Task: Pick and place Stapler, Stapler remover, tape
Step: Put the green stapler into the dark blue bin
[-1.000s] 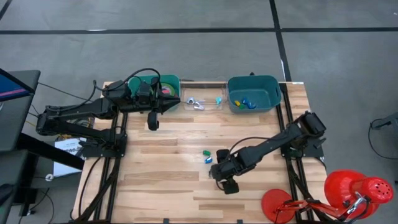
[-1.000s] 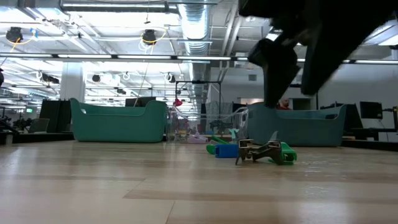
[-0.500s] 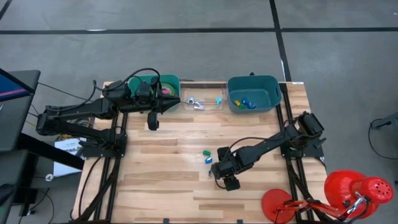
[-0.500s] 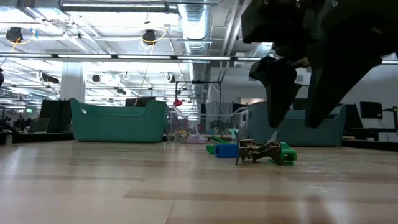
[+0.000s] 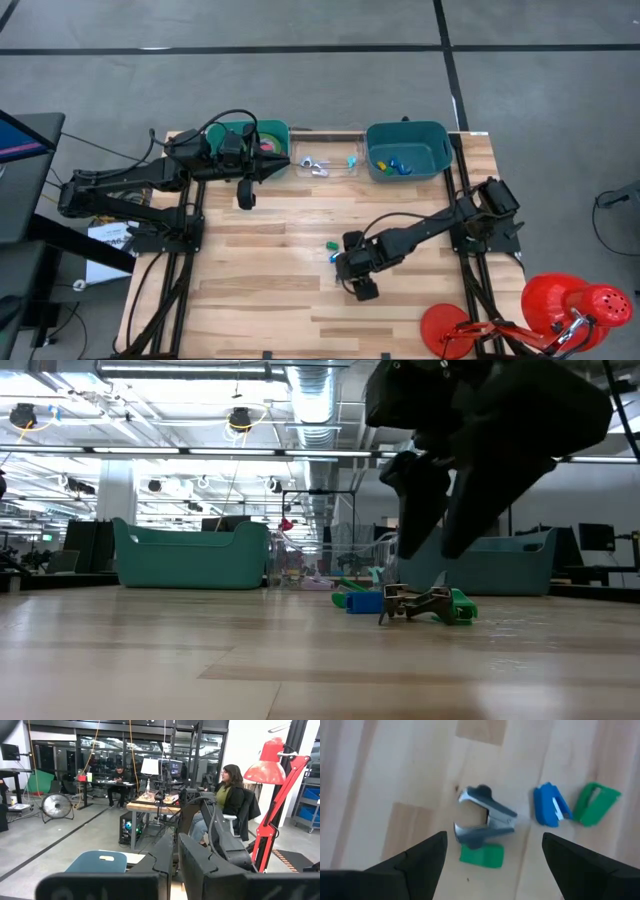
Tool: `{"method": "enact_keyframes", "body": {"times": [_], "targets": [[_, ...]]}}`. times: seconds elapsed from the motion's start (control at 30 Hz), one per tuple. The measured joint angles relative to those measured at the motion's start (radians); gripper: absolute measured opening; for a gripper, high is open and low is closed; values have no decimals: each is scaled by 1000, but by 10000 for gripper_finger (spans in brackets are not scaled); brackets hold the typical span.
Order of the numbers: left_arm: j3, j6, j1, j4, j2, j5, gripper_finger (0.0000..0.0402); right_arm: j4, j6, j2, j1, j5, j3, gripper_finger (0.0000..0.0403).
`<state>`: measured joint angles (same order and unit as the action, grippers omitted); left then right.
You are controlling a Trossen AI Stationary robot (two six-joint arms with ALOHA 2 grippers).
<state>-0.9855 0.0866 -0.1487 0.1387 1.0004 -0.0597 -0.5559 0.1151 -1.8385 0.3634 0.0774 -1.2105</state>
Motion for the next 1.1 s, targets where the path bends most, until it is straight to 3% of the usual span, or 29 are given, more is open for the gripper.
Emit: {"method": "enact_keyframes", "body": {"times": [0.4, 1.1], "targets": [[0, 0, 0, 2, 0, 0, 21, 115, -84, 37, 30, -17, 103, 317], [0, 0, 0, 2, 0, 0, 21, 206, -81, 36, 13, 1, 204, 317]]}}
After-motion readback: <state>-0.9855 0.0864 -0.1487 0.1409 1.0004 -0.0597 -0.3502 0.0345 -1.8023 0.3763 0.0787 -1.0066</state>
